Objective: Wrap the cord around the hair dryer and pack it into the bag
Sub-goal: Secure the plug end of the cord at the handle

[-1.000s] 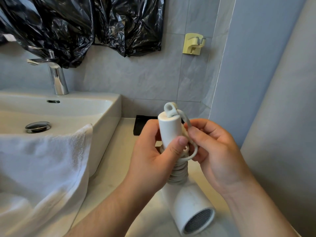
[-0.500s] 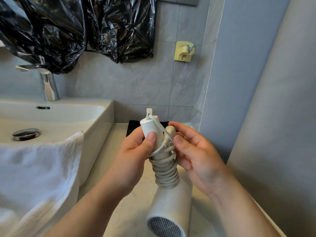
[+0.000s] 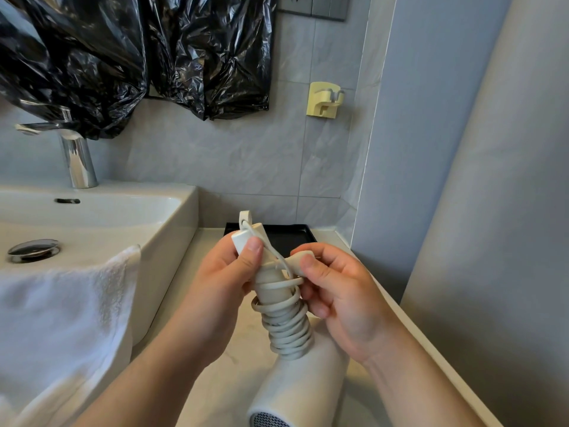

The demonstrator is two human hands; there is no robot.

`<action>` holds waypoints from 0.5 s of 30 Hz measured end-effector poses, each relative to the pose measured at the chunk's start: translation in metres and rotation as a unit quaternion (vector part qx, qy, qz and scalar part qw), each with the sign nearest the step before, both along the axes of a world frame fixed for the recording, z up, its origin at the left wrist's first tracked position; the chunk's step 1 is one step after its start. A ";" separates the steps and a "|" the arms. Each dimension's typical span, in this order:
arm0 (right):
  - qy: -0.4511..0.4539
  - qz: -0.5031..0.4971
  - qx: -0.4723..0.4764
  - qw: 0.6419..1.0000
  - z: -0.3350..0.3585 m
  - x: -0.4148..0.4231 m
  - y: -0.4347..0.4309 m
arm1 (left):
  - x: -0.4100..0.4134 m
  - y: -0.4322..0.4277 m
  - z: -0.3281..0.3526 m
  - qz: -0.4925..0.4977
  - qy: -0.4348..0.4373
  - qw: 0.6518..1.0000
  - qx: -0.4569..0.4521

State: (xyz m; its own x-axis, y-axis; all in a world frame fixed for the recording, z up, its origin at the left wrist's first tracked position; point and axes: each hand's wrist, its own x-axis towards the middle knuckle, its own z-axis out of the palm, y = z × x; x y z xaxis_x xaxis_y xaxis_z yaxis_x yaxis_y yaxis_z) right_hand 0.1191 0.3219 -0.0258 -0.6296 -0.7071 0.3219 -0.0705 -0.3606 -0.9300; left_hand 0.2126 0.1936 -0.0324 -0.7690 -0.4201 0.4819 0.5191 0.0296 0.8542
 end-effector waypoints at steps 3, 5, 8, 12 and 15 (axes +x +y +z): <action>0.013 -0.006 0.007 1.000 0.000 0.003 -0.001 | -0.002 0.000 -0.002 0.001 -0.010 0.999 0.030; 0.024 -0.013 0.001 1.000 -0.001 0.005 -0.002 | -0.004 0.003 -0.002 -0.005 -0.009 0.998 0.062; 0.080 -0.034 0.017 0.996 -0.006 0.007 -0.004 | -0.004 0.008 0.000 -0.040 -0.029 0.991 0.124; 0.052 -0.040 0.027 0.997 -0.007 0.007 -0.005 | -0.005 0.008 0.002 -0.030 -0.019 0.994 0.099; 0.022 -0.048 0.016 0.998 -0.006 0.006 -0.005 | -0.005 0.002 0.002 -0.012 -0.024 0.997 0.070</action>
State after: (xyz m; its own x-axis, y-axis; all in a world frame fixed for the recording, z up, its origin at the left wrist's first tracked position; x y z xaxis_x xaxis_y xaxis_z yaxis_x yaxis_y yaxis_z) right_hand 0.1250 0.3174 -0.0322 -0.6811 -0.6539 0.3294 -0.1445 -0.3211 -0.9360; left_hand 0.2074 0.1961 -0.0303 -0.8003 -0.4624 0.3817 0.4764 -0.1039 0.8731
